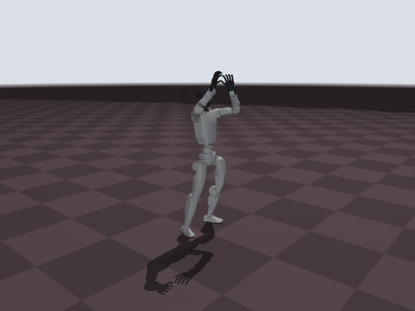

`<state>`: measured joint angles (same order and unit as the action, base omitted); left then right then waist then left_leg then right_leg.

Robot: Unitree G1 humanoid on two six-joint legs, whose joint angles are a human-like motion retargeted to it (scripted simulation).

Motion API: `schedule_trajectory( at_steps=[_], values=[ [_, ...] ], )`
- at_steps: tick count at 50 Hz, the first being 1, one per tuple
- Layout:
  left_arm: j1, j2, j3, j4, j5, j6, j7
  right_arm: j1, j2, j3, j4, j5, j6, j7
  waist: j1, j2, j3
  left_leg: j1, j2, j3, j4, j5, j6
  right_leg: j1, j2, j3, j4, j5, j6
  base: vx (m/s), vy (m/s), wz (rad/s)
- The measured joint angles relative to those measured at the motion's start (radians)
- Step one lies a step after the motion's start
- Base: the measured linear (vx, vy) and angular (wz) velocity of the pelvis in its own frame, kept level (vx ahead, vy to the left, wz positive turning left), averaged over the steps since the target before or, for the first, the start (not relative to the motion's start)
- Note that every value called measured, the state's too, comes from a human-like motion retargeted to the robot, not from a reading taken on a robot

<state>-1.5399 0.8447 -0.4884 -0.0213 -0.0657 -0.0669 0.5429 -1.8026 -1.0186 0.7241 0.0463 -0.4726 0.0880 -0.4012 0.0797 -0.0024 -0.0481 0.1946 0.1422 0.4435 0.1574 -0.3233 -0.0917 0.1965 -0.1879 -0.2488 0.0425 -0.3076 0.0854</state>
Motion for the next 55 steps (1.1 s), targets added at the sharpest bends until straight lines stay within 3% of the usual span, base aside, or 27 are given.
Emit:
schedule_trajectory(
  at_steps=[4, 8, 10, 12, 15, 17, 20, 23, 26, 32, 36, 38, 41, 43, 45, 47, 50, 53, 55],
  values=[
    [0.245, 0.044, 0.193, -0.273, 0.21, 0.053, -0.04, 0.203, -0.16, -0.15, -0.259, -0.041, -0.035, 0.099, 0.006, 0.005, 0.056, 0.011, 0.001, -0.001, 0.001, 0.0, -0.003, 0.009, 0.001, 0.001, 0.004, 0.001, 0.006, 0.0, 0.0, 0.0],
    [0.268, 0.093, 0.19, -0.299, 0.247, 0.095, -0.048, 0.243, -0.2, -0.124, -0.299, -0.03, -0.023, 0.141, 0.0, -0.007, 0.02, 0.005, -0.002, 0.0, -0.009, 0.005, -0.006, 0.003, 0.0, -0.001, -0.005, 0.006, 0.01, 0.0, 0.0, 0.0],
    [0.119, 0.138, 0.062, -0.155, 0.285, 0.127, -0.023, 0.121, -0.173, 0.006, -0.198, -0.029, -0.011, 0.123, -0.011, -0.015, -0.023, -0.008, -0.002, 0.0, -0.011, 0.007, -0.011, -0.007, 0.001, -0.004, -0.01, 0.008, 0.013, 0.0, 0.0, 0.0],
    [-0.151, 0.12, -0.171, 0.134, 0.331, 0.149, 0.044, -0.124, -0.088, 0.248, 0.042, -0.029, -0.001, 0.049, -0.009, -0.016, -0.046, -0.018, -0.002, 0.002, -0.01, 0.007, -0.015, -0.015, 0.0, -0.006, -0.014, 0.01, 0.022, 0.0, 0.0, 0.0],
    [-0.488, -0.012, -0.498, 0.638, 0.323, 0.156, 0.123, -0.396, 0.102, 0.561, 0.477, 0.016, 0.012, -0.067, 0.003, -0.01, -0.071, -0.028, -0.001, 0.007, -0.007, 0.009, -0.018, -0.025, 0.0, -0.008, -0.016, 0.014, 0.035, 0.0, 0.0, 0.0],
    [-0.614, -0.121, -0.661, 0.936, 0.279, 0.14, 0.094, -0.47, 0.21, 0.665, 0.72, 0.091, 0.005, -0.066, 0.006, -0.014, -0.081, -0.036, -0.001, 0.008, -0.004, 0.009, -0.017, -0.031, -0.001, -0.011, -0.017, 0.017, 0.044, 0.0, 0.0, 0.0],
    [-0.695, -0.241, -0.813, 1.228, 0.17, 0.11, -0.006, -0.494, 0.294, 0.676, 0.924, 0.262, -0.019, -0.011, -0.006, -0.028, -0.091, -0.046, -0.004, 0.004, -0.005, 0.01, -0.017, -0.037, -0.004, -0.018, -0.019, 0.019, 0.054, 0.0, 0.0, 0.0],
    [-0.697, -0.263, -0.725, 1.259, 0.01, 0.091, -0.018, -0.491, 0.278, 0.609, 0.892, 0.498, -0.048, -0.038, -0.001, -0.021, -0.086, -0.05, -0.006, -0.005, -0.009, 0.009, -0.017, -0.037, -0.004, -0.024, -0.021, 0.018, 0.052, 0.0, 0.0, 0.0],
    [-0.594, -0.176, -0.517, 0.994, -0.066, 0.066, 0.054, -0.382, 0.178, 0.416, 0.629, 0.585, -0.088, -0.105, -0.012, -0.018, -0.077, -0.046, -0.007, -0.011, -0.008, 0.006, -0.015, -0.031, -0.005, -0.025, -0.021, 0.016, 0.039, 0.0, 0.0, 0.0],
    [-0.022, 0.069, -0.037, 0.133, 0.188, 0.041, 0.101, 0.086, -0.107, -0.021, -0.106, 0.214, -0.084, -0.063, -0.019, -0.004, -0.018, -0.02, -0.006, -0.003, -0.001, -0.003, -0.01, -0.016, -0.006, -0.006, -0.008, 0.009, 0.018, 0.0, 0.01, -0.07],
    [0.419, 0.077, 0.286, -0.262, 0.358, 0.038, 0.052, 0.44, -0.177, -0.299, -0.438, 0.017, -0.098, 0.04, -0.019, 0.01, 0.033, -0.001, -0.006, 0.012, -0.001, -0.008, -0.004, -0.012, -0.006, 0.016, 0.001, 0.006, 0.013, 0.0, 0.01, -0.23],
    [0.521, 0.055, 0.333, -0.357, 0.393, 0.038, 0.041, 0.529, -0.175, -0.353, -0.52, 0.0, -0.109, 0.076, -0.018, 0.015, 0.036, 0.0, -0.008, 0.017, -0.001, -0.008, -0.001, -0.015, -0.007, 0.021, 0.001, 0.006, 0.013, 0.0, 0.0, 0.0],
    [0.49, 0.076, 0.256, -0.377, 0.437, 0.063, 0.026, 0.536, -0.195, -0.326, -0.551, -0.015, -0.106, 0.099, -0.016, 0.015, 0.001, -0.008, -0.01, 0.014, -0.002, -0.005, 0.0, -0.019, -0.009, 0.016, -0.002, 0.009, 0.018, 0.0, 0.0, 0.0],
    [0.286, 0.105, 0.076, -0.247, 0.474, 0.095, 0.032, 0.404, -0.217, -0.202, -0.47, -0.048, -0.089, 0.086, -0.016, 0.004, -0.033, -0.023, -0.01, 0.004, 0.001, -0.005, -0.003, -0.024, -0.01, 0.003, -0.005, 0.011, 0.023, 0.02, 0.01, 0.28],
    [-0.005, 0.091, -0.173, 0.004, 0.492, 0.126, 0.062, 0.163, -0.196, 0.021, -0.279, -0.087, -0.066, 0.046, -0.023, -0.008, -0.067, -0.037, -0.009, -0.008, 0.003, -0.002, -0.01, -0.027, -0.01, -0.013, -0.008, 0.014, 0.028, 0.02, 0.0, 0.34],
    [-0.253, 0.015, -0.39, 0.335, 0.467, 0.146, 0.095, -0.093, -0.086, 0.266, 0.015, -0.094, -0.032, -0.018, -0.038, -0.009, -0.095, -0.045, -0.008, -0.016, 0.002, 0.001, -0.017, -0.029, -0.009, -0.025, -0.01, 0.017, 0.031, 0.01, 0.0, 0.27],
    [-0.506, -0.153, -0.617, 0.878, 0.401, 0.153, 0.084, -0.338, 0.144, 0.497, 0.522, -0.011, 0.006, -0.095, -0.043, -0.001, -0.114, -0.052, -0.006, -0.016, 0.002, 0.005, -0.021, -0.033, -0.007, -0.031, -0.011, 0.02, 0.035, 0.0, 0.0, 0.0],
    [-0.621, -0.325, -0.738, 1.298, 0.263, 0.125, -0.033, -0.425, 0.325, 0.533, 0.939, 0.188, 0.006, -0.094, -0.024, -0.006, -0.115, -0.049, -0.007, -0.004, -0.002, 0.006, -0.017, -0.036, -0.008, -0.024, -0.015, 0.021, 0.043, 0.0, 0.0, -0.06],
    [-0.646, -0.391, -0.737, 1.431, 0.115, 0.112, -0.11, -0.449, 0.391, 0.496, 1.096, 0.346, -0.003, -0.069, -0.009, -0.012, -0.118, -0.046, -0.008, 0.003, -0.005, 0.005, -0.015, -0.039, -0.008, -0.018, -0.017, 0.02, 0.046, 0.01, 0.0, -0.09]
  ],
)
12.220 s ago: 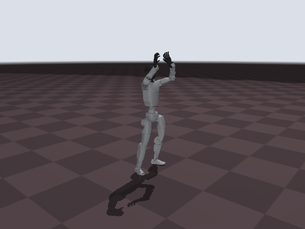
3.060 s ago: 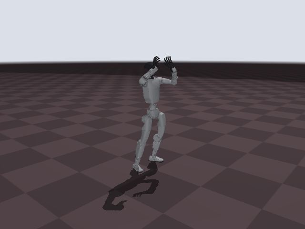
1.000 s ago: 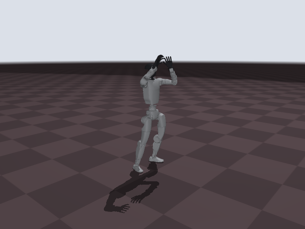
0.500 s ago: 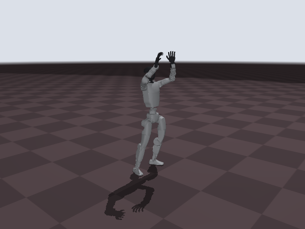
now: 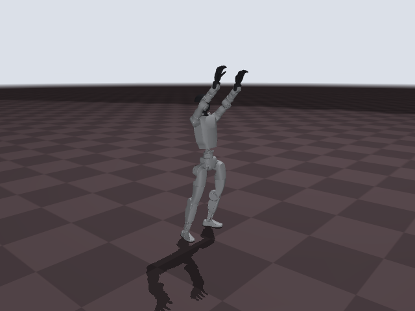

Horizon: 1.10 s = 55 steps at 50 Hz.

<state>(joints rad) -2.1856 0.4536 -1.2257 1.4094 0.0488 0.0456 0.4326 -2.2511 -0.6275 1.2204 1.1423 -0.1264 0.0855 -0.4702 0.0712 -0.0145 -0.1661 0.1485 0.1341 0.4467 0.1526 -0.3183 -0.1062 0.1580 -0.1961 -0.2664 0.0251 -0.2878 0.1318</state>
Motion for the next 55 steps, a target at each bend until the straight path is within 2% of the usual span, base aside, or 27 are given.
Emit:
schedule_trajectory(
  at_steps=[3, 5, 8, 12, 15, 18, 21, 23, 26, 28, 30, 33, 35, 37, 40, 44, 46, 48, 50, 52, 55],
  values=[
    [0.015, 0.006, 0.112, -0.069, -0.214, -0.012, 0.005, 0.012, -0.009, -0.073, -0.019, 0.176, -0.018, 0.008, 0.013, -0.008, -0.004, 0.006, -0.001, 0.004, -0.002, -0.003, 0.006, 0.002, 0.0, 0.006, 0.0, -0.003, -0.006, 0.0, 0.0, 0.0],
    [0.083, 0.069, 0.212, -0.265, -0.269, -0.033, 0.073, 0.063, -0.073, -0.114, -0.178, 0.205, -0.031, -0.019, 0.012, -0.01, -0.005, 0.012, -0.001, 0.002, -0.001, -0.005, 0.011, 0.009, 0.0, 0.006, 0.001, -0.006, -0.014, 0.0, 0.0, 0.0],
    [0.288, 0.228, 0.374, -0.709, -0.136, -0.051, 0.168, 0.212, -0.229, -0.21, -0.574, 0.06, -0.038, -0.057, -0.006, -0.007, 0.003, 0.022, 0.002, -0.005, 0.003, -0.011, 0.014, 0.023, 0.002, 0.002, 0.006, -0.011, -0.026, 0.0, 0.0, 0.0],
    [0.673, 0.433, 0.68, -1.305, 0.118, -0.039, 0.151, 0.511, -0.454, -0.468, -1.141, -0.228, -0.045, 0.027, -0.027, 0.0, 0.054, 0.041, 0.007, -0.01, 0.008, -0.018, 0.014, 0.042, 0.006, 0.004, 0.014, -0.02, -0.037, 0.0, 0.0, 0.0],
    [0.957, 0.473, 0.896, -1.637, 0.22, -0.036, 0.118, 0.791, -0.544, -0.707, -1.464, -0.363, -0.063, 0.125, -0.023, 0.005, 0.104, 0.055, 0.008, -0.005, 0.008, -0.021, 0.017, 0.049, 0.007, 0.012, 0.017, -0.024, -0.039, 0.0, 0.0, 0.0],
    [1.062, 0.459, 0.93, -1.794, 0.258, -0.029, 0.089, 0.934, -0.557, -0.806, -1.6, -0.395, -0.068, 0.189, -0.017, 0.005, 0.12, 0.056, 0.007, -0.001, 0.005, -0.018, 0.021, 0.046, 0.007, 0.018, 0.017, -0.022, -0.038, 0.0, 0.0, 0.0],
    [1.015, 0.478, 0.869, -1.81, 0.274, -0.003, 0.036, 0.931, -0.566, -0.806, -1.593, -0.405, -0.04, 0.22, -0.02, -0.002, 0.095, 0.048, 0.008, -0.001, 0.001, -0.013, 0.019, 0.038, 0.009, 0.017, 0.016, -0.019, -0.036, 0.0, 0.0, 0.0],
    [0.866, 0.492, 0.753, -1.687, 0.297, 0.02, 0.045, 0.818, -0.569, -0.723, -1.478, -0.416, -0.017, 0.189, -0.026, -0.014, 0.066, 0.036, 0.009, -0.004, 0.0, -0.01, 0.015, 0.027, 0.01, 0.012, 0.015, -0.015, -0.033, 0.0, 0.0, 0.0],
    [0.548, 0.415, 0.486, -1.239, 0.311, 0.04, 0.194, 0.501, -0.512, -0.414, -1.108, -0.388, 0.004, 0.036, -0.031, -0.026, 0.026, 0.018, 0.008, -0.009, -0.001, -0.005, 0.011, 0.015, 0.009, 0.003, 0.012, -0.01, -0.024, 0.0, 0.0, 0.0],
    [0.383, 0.3, 0.345, -0.86, 0.271, 0.053, 0.296, 0.316, -0.429, -0.196, -0.814, -0.316, 0.008, -0.061, -0.026, -0.026, 0.008, 0.013, 0.007, -0.01, -0.002, -0.003, 0.012, 0.012, 0.008, -0.001, 0.008, -0.007, -0.015, 0.0, 0.0, 0.0],
    [0.271, 0.166, 0.257, -0.486, 0.192, 0.056, 0.326, 0.203, -0.338, -0.042, -0.542, -0.202, -0.008, -0.091, -0.016, -0.022, -0.002, 0.011, 0.007, -0.008, -0.002, -0.002, 0.014, 0.011, 0.007, -0.003, 0.006, -0.005, -0.006, 0.0, 0.0, 0.0],
    [0.205, 0.03, 0.2, -0.117, 0.063, 0.046, 0.226, 0.174, -0.265, 0.001, -0.309, -0.028, -0.04, -0.039, -0.001, -0.016, -0.003, 0.013, 0.007, -0.003, -0.002, -0.003, 0.019, 0.009, 0.007, 0.0, 0.008, -0.005, 0.0, 0.0, 0.0, 0.0],
    [0.21, 0.008, 0.188, -0.046, -0.002, 0.036, 0.166, 0.202, -0.268, -0.048, -0.285, 0.055, -0.052, -0.03, 0.006, -0.011, 0.001, 0.017, 0.008, 0.0, -0.002, -0.003, 0.023, 0.009, 0.008, 0.004, 0.01, -0.006, -0.002, 0.0, 0.0, 0.0],
    [0.264, 0.061, 0.212, -0.152, -0.012, 0.03, 0.179, 0.276, -0.315, -0.142, -0.39, 0.077, -0.061, -0.066, 0.007, -0.004, 0.01, 0.022, 0.009, 0.002, -0.002, -0.004, 0.025, 0.012, 0.009, 0.009, 0.012, -0.007, -0.008, 0.0, 0.0, 0.0],
    [0.418, 0.216, 0.343, -0.513, 0.081, 0.028, 0.256, 0.478, -0.431, -0.336, -0.697, -0.004, -0.074, -0.123, 0.0, 0.008, 0.033, 0.034, 0.011, 0.007, -0.001, -0.007, 0.024, 0.019, 0.012, 0.017, 0.015, -0.01, -0.018, 0.0, 0.0, 0.0],
    [0.794, 0.385, 0.71, -1.102, 0.24, 0.01, 0.247, 0.896, -0.586, -0.679, -1.142, -0.22, -0.089, -0.085, -0.002, 0.028, 0.102, 0.058, 0.015, 0.018, 0.0, -0.013, 0.023, 0.03, 0.015, 0.035, 0.025, -0.014, -0.025, -0.01, 0.0, -0.1],
    [0.998, 0.407, 0.895, -1.341, 0.295, -0.016, 0.216, 1.11, -0.618, -0.855, -1.303, -0.302, -0.11, -0.041, 0.002, 0.038, 0.141, 0.069, 0.017, 0.025, 0.001, -0.015, 0.024, 0.031, 0.016, 0.044, 0.032, -0.016, -0.026, -0.03, 0.0, -0.2],
    [1.124, 0.404, 0.988, -1.502, 0.328, -0.037, 0.201, 1.244, -0.618, -0.964, -1.403, -0.345, -0.128, 0.006, 0.004, 0.044, 0.169, 0.071, 0.017, 0.029, 0.002, -0.013, 0.024, 0.028, 0.016, 0.051, 0.038, -0.015, -0.025, 0.0, 0.0, 0.0],
    [1.156, 0.403, 0.981, -1.587, 0.342, -0.042, 0.193, 1.285, -0.608, -0.992, -1.458, -0.351, -0.134, 0.049, 0.006, 0.044, 0.172, 0.068, 0.015, 0.029, 0.002, -0.01, 0.024, 0.023, 0.015, 0.053, 0.04, -0.012, -0.026, 0.0, 0.0, 0.0],
    [1.077, 0.422, 0.893, -1.594, 0.349, -0.017, 0.178, 1.23, -0.607, -0.955, -1.473, -0.358, -0.114, 0.086, 0.008, 0.039, 0.151, 0.058, 0.014, 0.026, 0.003, -0.006, 0.022, 0.017, 0.014, 0.049, 0.037, -0.008, -0.027, 0.0, 0.0, 0.0],
    [0.737, 0.43, 0.626, -1.367, 0.344, 0.039, 0.182, 0.924, -0.589, -0.736, -1.335, -0.398, -0.051, 0.071, 0.008, 0.019, 0.105, 0.031, 0.014, 0.014, 0.004, -0.001, 0.017, 0.004, 0.013, 0.036, 0.028, -0.001, -0.027, -0.02, 0.0, 0.16]
  ],
)
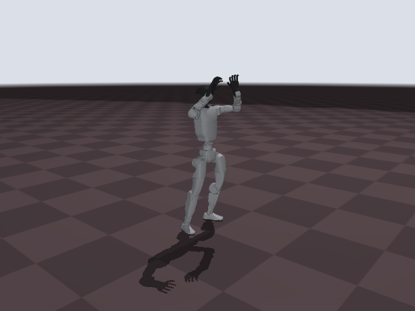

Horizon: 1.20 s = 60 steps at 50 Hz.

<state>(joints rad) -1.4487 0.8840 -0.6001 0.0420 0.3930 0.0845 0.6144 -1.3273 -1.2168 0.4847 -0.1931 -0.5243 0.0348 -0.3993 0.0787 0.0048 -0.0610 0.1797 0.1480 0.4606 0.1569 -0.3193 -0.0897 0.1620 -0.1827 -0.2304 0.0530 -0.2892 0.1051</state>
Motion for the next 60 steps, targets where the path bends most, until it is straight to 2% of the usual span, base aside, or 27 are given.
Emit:
schedule_trajectory(
  at_steps=[3, 5, 8, 10, 13, 16, 18, 21, 24, 26, 28, 31, 35, 38, 40, 42, 48, 52, 56, 57, 60],
  values=[
    [-0.334, -0.099, -0.243, 0.445, -0.062, 0.027, 0.047, -0.413, 0.127, 0.33, 0.343, 0.015, 0.054, -0.095, -0.009, 0.0, -0.04, -0.02, -0.002, -0.014, -0.007, 0.005, -0.004, -0.007, -0.001, -0.018, -0.011, 0.006, 0.008, -0.02, 0.0, 0.26],
    [-0.48, -0.186, -0.342, 0.743, -0.156, 0.029, 0.05, -0.598, 0.245, 0.469, 0.587, 0.1, 0.072, -0.137, -0.01, 0.012, -0.057, -0.029, -0.003, -0.021, -0.01, 0.008, -0.006, -0.01, -0.001, -0.027, -0.017, 0.009, 0.012, -0.02, 0.0, 0.21],
    [-0.617, -0.291, -0.43, 1.063, -0.322, 0.004, -0.03, -0.732, 0.373, 0.506, 0.864, 0.305, 0.053, -0.14, 0.0, 0.019, -0.056, -0.039, -0.004, -0.029, -0.007, 0.011, -0.007, -0.01, -0.002, -0.038, -0.022, 0.011, 0.017, 0.0, 0.0, 0.0],
    [-0.655, -0.318, -0.464, 1.143, -0.403, -0.008, -0.093, -0.76, 0.407, 0.476, 0.953, 0.437, 0.038, -0.129, 0.006, 0.017, -0.053, -0.043, -0.006, -0.035, -0.004, 0.011, -0.006, -0.008, -0.004, -0.044, -0.023, 0.011, 0.016, 0.0, 0.0, 0.0],
    [-0.631, -0.289, -0.461, 1.039, -0.427, -0.02, -0.106, -0.719, 0.373, 0.438, 0.918, 0.543, 0.015, -0.125, 0.009, 0.006, -0.053, -0.047, -0.009, -0.045, 0.0, 0.011, -0.004, -0.003, -0.007, -0.053, -0.024, 0.01, 0.01, 0.0, 0.0, 0.0],
    [-0.49, -0.178, -0.35, 0.703, -0.344, -0.026, -0.027, -0.588, 0.265, 0.403, 0.706, 0.489, 0.0, -0.111, -0.003, 0.001, -0.049, -0.047, -0.01, -0.057, 0.005, 0.009, -0.006, 0.006, -0.009, -0.061, -0.024, 0.008, 0.003, 0.0, 0.0, 0.06],
    [-0.315, -0.076, -0.2, 0.405, -0.248, -0.026, 0.005, -0.455, 0.179, 0.343, 0.503, 0.383, -0.003, -0.079, -0.02, 0.005, -0.037, -0.043, -0.009, -0.062, 0.007, 0.006, -0.009, 0.013, -0.008, -0.063, -0.023, 0.005, -0.003, 0.0, 0.0, 0.0],
    [0.061, 0.027, 0.141, -0.034, -0.105, -0.049, -0.012, -0.19, 0.063, 0.16, 0.198, 0.197, -0.021, -0.016, -0.042, 0.014, 0.018, -0.029, -0.007, -0.061, 0.012, 0.001, -0.013, 0.025, -0.007, -0.058, -0.017, 0.0, -0.011, 0.0, 0.0, 0.0],
    [0.441, 0.015, 0.463, -0.36, -0.02, -0.095, -0.015, 0.132, 0.01, -0.084, -0.038, 0.058, -0.058, 0.012, -0.057, 0.027, 0.076, -0.018, -0.007, -0.054, 0.014, -0.001, -0.013, 0.027, -0.007, -0.046, -0.009, -0.004, -0.012, 0.0, 0.0, 0.0],
    [0.568, -0.006, 0.557, -0.466, -0.017, -0.117, 0.004, 0.293, 0.01, -0.197, -0.117, 0.017, -0.073, 0.005, -0.064, 0.032, 0.1, -0.019, -0.008, -0.051, 0.011, 0.003, -0.011, 0.021, -0.008, -0.041, -0.007, -0.003, -0.01, 0.0, 0.0, 0.0],
    [0.609, 0.0, 0.583, -0.504, -0.054, -0.128, 0.014, 0.399, 0.011, -0.257, -0.155, 0.038, -0.09, -0.002, -0.067, 0.038, 0.096, -0.024, -0.011, -0.05, 0.006, 0.007, -0.012, 0.014, -0.009, -0.042, -0.008, -0.001, -0.005, 0.0, 0.0, 0.0],
    [0.569, 0.062, 0.539, -0.478, -0.177, -0.142, 0.005, 0.494, -0.002, -0.305, -0.176, 0.15, -0.11, 0.008, -0.065, 0.039, 0.062, -0.038, -0.013, -0.051, -0.003, 0.012, -0.011, 0.001, -0.009, -0.046, -0.015, 0.003, 0.002, 0.0, 0.0, 0.0],
    [0.418, 0.204, 0.37, -0.336, -0.337, -0.17, -0.069, 0.51, -0.065, -0.324, -0.148, 0.377, -0.129, 0.085, -0.055, 0.034, 0.032, -0.055, -0.013, -0.05, -0.007, 0.014, -0.012, -0.016, -0.008, -0.048, -0.021, 0.006, 0.01, 0.0, 0.0, 0.0],
    [0.324, 0.328, 0.215, -0.252, -0.432, -0.186, -0.164, 0.49, -0.15, -0.31, -0.112, 0.537, -0.133, 0.16, -0.049, 0.031, 0.042, -0.06, -0.011, -0.043, 0.0, 0.016, -0.019, -0.021, -0.009, -0.044, -0.021, 0.009, 0.018, 0.0, 0.0, 0.0],
    [0.274, 0.402, 0.101, -0.222, -0.54, -0.255, -0.245, 0.479, -0.209, -0.28, -0.073, 0.567, -0.163, 0.163, -0.048, 0.024, 0.059, -0.053, -0.009, -0.041, 0.006, 0.015, -0.031, -0.016, -0.008, -0.042, -0.014, 0.005, 0.026, 0.0, 0.0, 0.0],
    [0.26, 0.471, 0.023, -0.201, -0.603, -0.265, -0.307, 0.488, -0.27, -0.256, -0.048, 0.624, -0.174, 0.179, -0.047, 0.02, 0.066, -0.052, -0.009, -0.038, 0.007, 0.017, -0.035, -0.017, -0.009, -0.04, -0.013, 0.007, 0.029, 0.0, 0.0, 0.0],
    [0.303, 0.638, -0.085, -0.175, -0.705, -0.276, -0.464, 0.572, -0.414, -0.239, 0.016, 0.703, -0.195, 0.25, -0.056, 0.002, 0.07, -0.057, -0.008, -0.037, 0.006, 0.019, -0.045, -0.02, -0.008, -0.044, -0.016, 0.009, 0.04, 0.0, 0.0, 0.0],
    [0.385, 0.72, -0.058, -0.164, -0.671, -0.283, -0.505, 0.657, -0.463, -0.274, 0.045, 0.636, -0.187, 0.292, -0.066, -0.014, 0.072, -0.061, -0.008, -0.039, 0.008, 0.019, -0.049, -0.021, -0.008, -0.048, -0.017, 0.008, 0.041, 0.0, 0.0, 0.0],
    [0.511, 0.762, 0.059, -0.13, -0.666, -0.266, -0.559, 0.771, -0.453, -0.357, 0.079, 0.572, -0.159, 0.345, -0.068, -0.037, 0.075, -0.062, -0.006, -0.036, 0.007, 0.02, -0.049, -0.025, -0.007, -0.044, -0.015, 0.008, 0.039, 0.0, 0.0, 0.0],
    [0.581, 0.764, 0.132, -0.124, -0.668, -0.262, -0.572, 0.837, -0.441, -0.419, 0.082, 0.568, -0.154, 0.36, -0.065, -0.043, 0.077, -0.062, -0.006, -0.035, 0.007, 0.02, -0.049, -0.026, -0.006, -0.042, -0.015, 0.008, 0.039, 0.0, 0.0, 0.0],
    [0.976, 0.729, 0.545, -0.141, -0.652, -0.262, -0.584, 1.21, -0.393, -0.793, 0.049, 0.572, -0.15, 0.392, -0.046, -0.046, 0.094, -0.059, -0.004, -0.027, 0.005, 0.019, -0.049, -0.03, -0.004, -0.034, -0.013, 0.008, 0.039, 0.0, 0.0, 0.0]
  ],
)
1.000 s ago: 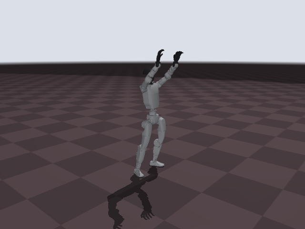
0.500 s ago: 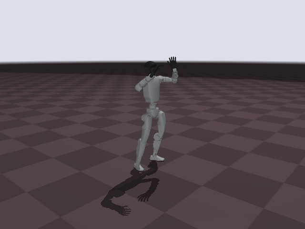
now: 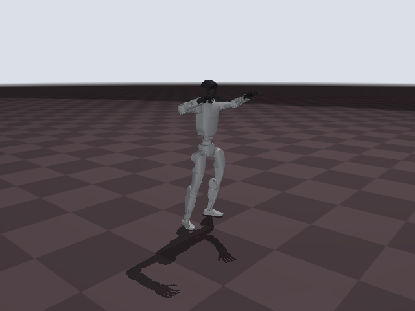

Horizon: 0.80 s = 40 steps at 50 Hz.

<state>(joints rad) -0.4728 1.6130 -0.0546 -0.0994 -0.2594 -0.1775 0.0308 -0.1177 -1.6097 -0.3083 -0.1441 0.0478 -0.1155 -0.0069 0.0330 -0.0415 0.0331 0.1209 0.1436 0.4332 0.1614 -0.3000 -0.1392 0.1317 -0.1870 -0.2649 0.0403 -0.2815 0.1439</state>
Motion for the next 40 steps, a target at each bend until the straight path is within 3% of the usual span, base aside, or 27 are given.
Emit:
schedule_trajectory(
  at_steps=[4, 13, 40],
  values=[
    [0.285, -0.047, 0.285, -0.018, 0.024, -0.022, 0.045, 0.237, 0.051, -0.235, -0.017, 0.01, -0.007, -0.001, 0.019, -0.002, 0.02, 0.004, 0.001, 0.006, -0.004, 0.001, -0.001, -0.002, 0.001, 0.006, 0.001, 0.001, 0.001, 0.0, 0.0, 0.0],
    [0.57, -0.08, 0.548, -0.085, 0.026, -0.038, 0.048, 0.421, 0.055, -0.419, -0.024, 0.038, -0.012, -0.006, 0.023, 0.006, 0.028, -0.005, 0.0, -0.002, -0.003, 0.002, -0.004, -0.005, 0.001, -0.002, 0.001, 0.003, 0.004, 0.0, 0.0, 0.0],
    [0.679, -0.088, 0.633, -0.131, 0.007, -0.047, -0.022, 0.438, 0.053, -0.445, -0.078, 0.046, -0.018, 0.047, 0.0, 0.027, 0.044, -0.023, -0.003, -0.007, 0.001, 0.002, -0.008, -0.018, -0.003, -0.006, -0.002, 0.005, 0.007, 0.0, 0.0, 0.0]
  ],
)
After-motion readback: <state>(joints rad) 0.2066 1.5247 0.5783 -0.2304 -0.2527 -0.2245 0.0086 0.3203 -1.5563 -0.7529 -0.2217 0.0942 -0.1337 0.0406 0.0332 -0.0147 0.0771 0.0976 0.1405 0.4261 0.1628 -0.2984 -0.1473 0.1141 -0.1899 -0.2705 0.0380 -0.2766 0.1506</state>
